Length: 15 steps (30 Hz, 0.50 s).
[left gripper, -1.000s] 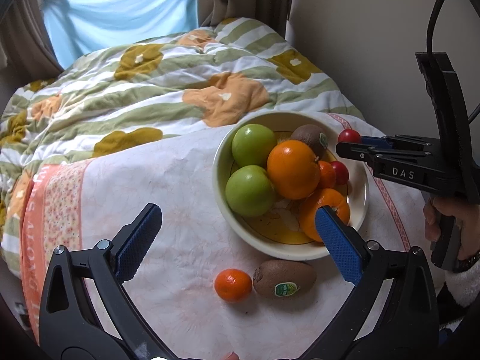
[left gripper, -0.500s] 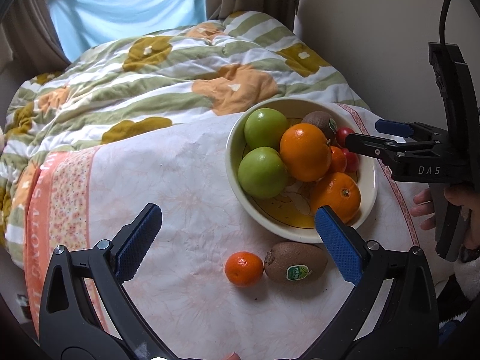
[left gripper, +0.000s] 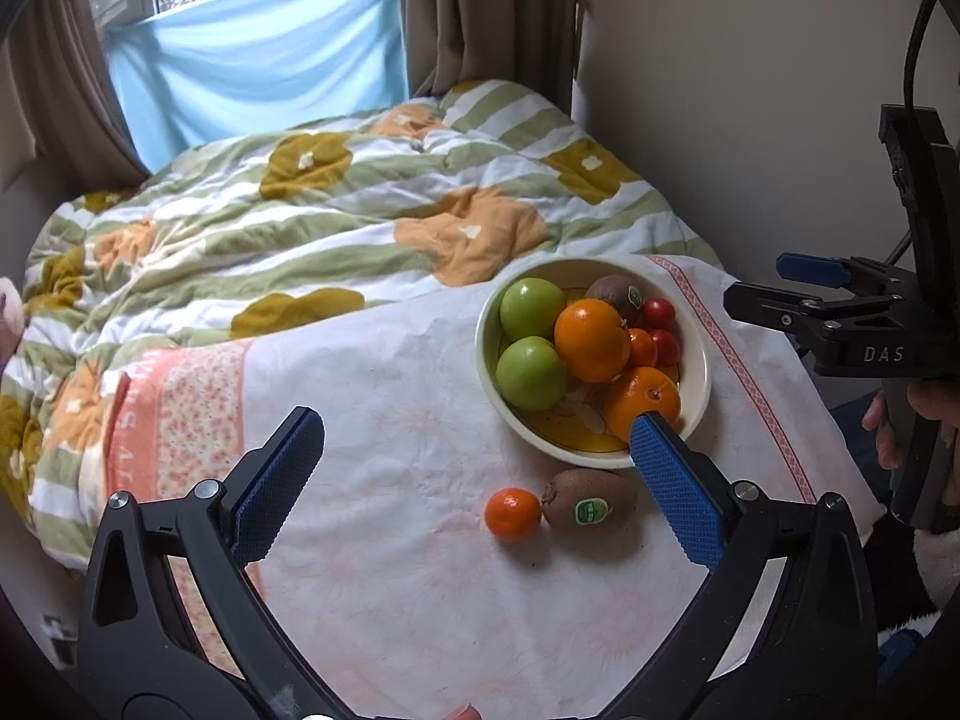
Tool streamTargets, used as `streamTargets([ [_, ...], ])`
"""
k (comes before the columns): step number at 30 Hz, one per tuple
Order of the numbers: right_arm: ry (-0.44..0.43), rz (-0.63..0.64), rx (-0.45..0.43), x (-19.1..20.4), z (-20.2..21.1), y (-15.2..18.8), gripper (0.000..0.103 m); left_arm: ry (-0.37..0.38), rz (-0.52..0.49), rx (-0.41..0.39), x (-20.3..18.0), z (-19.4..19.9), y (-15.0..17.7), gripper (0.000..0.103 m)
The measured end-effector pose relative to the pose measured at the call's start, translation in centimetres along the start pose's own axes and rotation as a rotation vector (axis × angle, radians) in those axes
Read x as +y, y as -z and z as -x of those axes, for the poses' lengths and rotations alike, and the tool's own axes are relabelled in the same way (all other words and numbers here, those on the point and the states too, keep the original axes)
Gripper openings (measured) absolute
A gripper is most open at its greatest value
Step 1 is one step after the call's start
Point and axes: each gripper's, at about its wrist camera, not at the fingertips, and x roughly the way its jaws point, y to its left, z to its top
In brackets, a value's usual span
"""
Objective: Organize fruits
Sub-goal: 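Withdraw both tools toward the last tangerine and kiwi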
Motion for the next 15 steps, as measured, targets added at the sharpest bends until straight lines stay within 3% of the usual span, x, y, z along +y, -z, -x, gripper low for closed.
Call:
streamTargets([
  [9,0.068,-0.066,-0.029,4.5,5.3,1.9,0.097,0.024,-0.060,-0.044,2.5,4.7,1.3,0.103],
  [15,0.098,-0.109,-0.014,7.2,6.7,4.0,0.097,0.053,-0.101,-0.046,3.9,6.3,2.7,0.103],
])
